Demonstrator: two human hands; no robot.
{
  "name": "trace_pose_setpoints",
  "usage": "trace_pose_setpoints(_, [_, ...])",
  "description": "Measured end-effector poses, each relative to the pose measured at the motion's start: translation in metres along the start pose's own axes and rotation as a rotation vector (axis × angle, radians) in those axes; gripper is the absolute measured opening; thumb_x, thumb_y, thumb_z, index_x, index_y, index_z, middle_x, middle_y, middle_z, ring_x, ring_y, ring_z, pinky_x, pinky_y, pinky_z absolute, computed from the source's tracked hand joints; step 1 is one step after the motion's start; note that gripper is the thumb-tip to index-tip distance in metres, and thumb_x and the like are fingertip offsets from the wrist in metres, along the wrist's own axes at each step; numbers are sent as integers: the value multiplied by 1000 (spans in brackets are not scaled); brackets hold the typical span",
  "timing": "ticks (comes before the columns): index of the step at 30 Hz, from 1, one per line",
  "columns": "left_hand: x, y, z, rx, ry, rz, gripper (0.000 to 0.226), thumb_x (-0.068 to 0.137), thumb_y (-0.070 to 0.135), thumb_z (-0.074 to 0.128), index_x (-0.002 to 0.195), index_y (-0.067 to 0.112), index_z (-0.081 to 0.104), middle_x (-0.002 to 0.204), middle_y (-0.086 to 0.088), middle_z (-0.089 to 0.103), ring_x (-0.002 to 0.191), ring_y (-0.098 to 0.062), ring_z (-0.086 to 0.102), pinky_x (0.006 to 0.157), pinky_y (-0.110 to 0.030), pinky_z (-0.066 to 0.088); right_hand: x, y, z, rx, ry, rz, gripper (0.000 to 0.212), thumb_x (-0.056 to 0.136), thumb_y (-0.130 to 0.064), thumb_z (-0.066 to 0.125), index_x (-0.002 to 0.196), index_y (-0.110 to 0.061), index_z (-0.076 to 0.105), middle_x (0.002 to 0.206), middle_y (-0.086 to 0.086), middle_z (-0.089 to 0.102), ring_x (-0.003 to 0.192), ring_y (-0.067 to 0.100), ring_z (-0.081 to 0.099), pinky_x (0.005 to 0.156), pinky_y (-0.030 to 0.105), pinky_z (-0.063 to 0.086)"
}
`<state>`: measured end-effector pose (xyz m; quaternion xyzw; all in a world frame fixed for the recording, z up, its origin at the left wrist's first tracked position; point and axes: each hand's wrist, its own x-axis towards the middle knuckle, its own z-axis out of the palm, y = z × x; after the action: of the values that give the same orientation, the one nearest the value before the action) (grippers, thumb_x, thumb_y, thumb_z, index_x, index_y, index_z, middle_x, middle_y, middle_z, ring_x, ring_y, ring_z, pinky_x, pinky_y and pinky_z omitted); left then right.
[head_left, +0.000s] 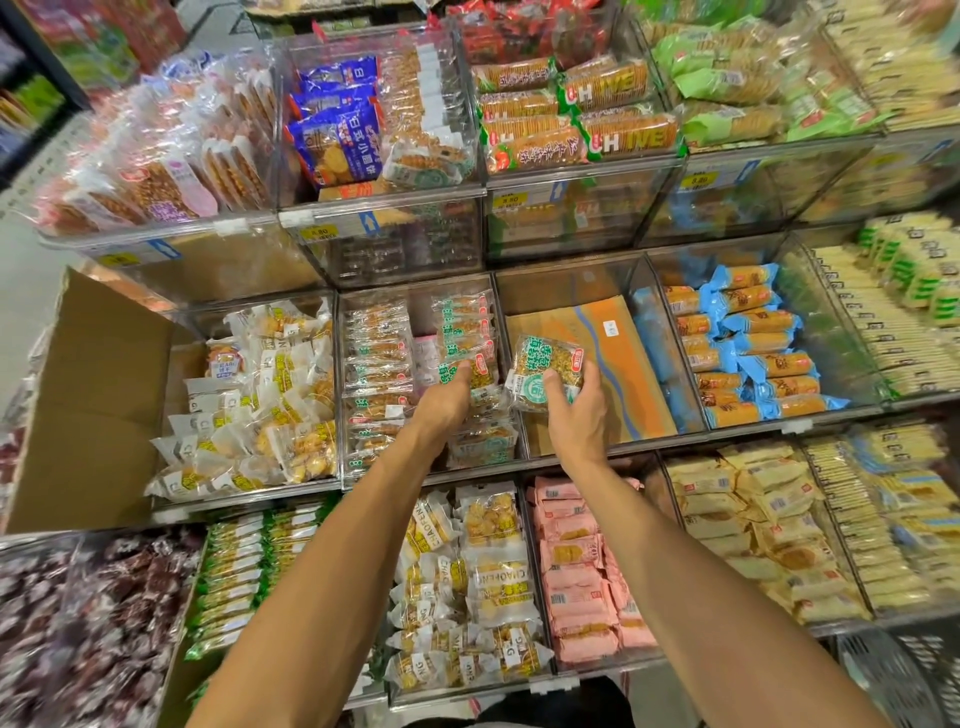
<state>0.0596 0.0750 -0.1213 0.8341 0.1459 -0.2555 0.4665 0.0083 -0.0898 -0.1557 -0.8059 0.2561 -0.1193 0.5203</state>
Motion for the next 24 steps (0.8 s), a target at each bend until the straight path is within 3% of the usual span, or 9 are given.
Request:
trace_pose_setpoints(2, [1, 2, 1, 11, -53, -16, 90, 102, 74, 21, 154, 4, 44, 160, -17, 44, 147, -37, 42, 123, -52, 28, 1, 3, 1, 5, -1, -10, 63, 103, -49, 57, 154, -15, 42, 144, 9, 58, 132, 30, 53, 94, 33, 38])
trace_pose_setpoints(5, [2, -2, 7, 44, -76, -14, 95, 101, 77, 22, 154, 2, 44, 161, -18, 42, 148, -37, 40, 124, -53, 27, 4, 6, 3, -17, 8, -5, 62, 102, -51, 57, 151, -14, 45, 141, 11, 60, 128, 31, 55, 94, 37, 43])
trace_pose_setpoints(8, [3, -9, 11, 147, -3, 4, 95, 100, 77, 24, 127, -4, 66, 132, -22, 67, 122, -36, 63, 116, -52, 42, 5, 8, 4, -21, 14, -16, 61, 102, -52, 57, 149, -14, 47, 137, 13, 62, 125, 32, 57, 93, 38, 45])
trace_pose_setpoints(10, [4, -10, 11, 127, -2, 47, 84, 100, 76, 24, 101, 8, 72, 104, -13, 73, 104, -30, 68, 112, -53, 46, 5, 10, 5, -21, 15, -23, 60, 102, -51, 57, 147, -13, 48, 135, 13, 63, 123, 32, 58, 89, 36, 43])
trace_pose_setpoints(14, [0, 1, 2, 1, -56, 72, 90, 99, 79, 18, 140, 12, 63, 148, -14, 58, 137, -32, 55, 120, -56, 37, 6, 9, 4, -30, 9, -15, 61, 102, -52, 57, 148, -13, 47, 136, 14, 62, 123, 32, 57, 90, 36, 43])
trace_pose_setpoints(18, [2, 0, -1, -79, -46, 115, 97, 97, 81, 13, 139, 10, 64, 149, -14, 57, 135, -33, 55, 115, -57, 43, 8, 11, 5, -20, -4, -11, 63, 101, -54, 57, 149, -15, 46, 138, 12, 61, 125, 32, 57, 94, 39, 46])
trace_pose_setpoints(20, [0, -5, 1, -46, 17, 156, 92, 98, 80, 12, 115, 11, 71, 116, -9, 71, 107, -22, 67, 98, -40, 55, 7, 12, 5, -14, -1, -12, 63, 101, -54, 57, 149, -14, 46, 139, 12, 60, 126, 32, 56, 96, 39, 45])
trace_pose_setpoints(22, [-3, -9, 2, 37, 69, 185, 65, 108, 63, 13, 82, 24, 58, 76, 4, 57, 70, -7, 56, 73, -23, 51, 5, 8, 3, -6, 10, -11, 60, 102, -50, 59, 148, -14, 47, 137, 11, 61, 125, 29, 55, 93, 36, 43])
trace_pose_setpoints(24, [-8, -11, 1, 60, 76, 191, 64, 110, 57, 14, 82, 23, 60, 73, 1, 56, 68, -10, 55, 74, -29, 51, 1, 4, 1, 90, 5, -12, 49, 102, -44, 63, 139, -15, 52, 125, 8, 64, 114, 26, 58, 86, 32, 39])
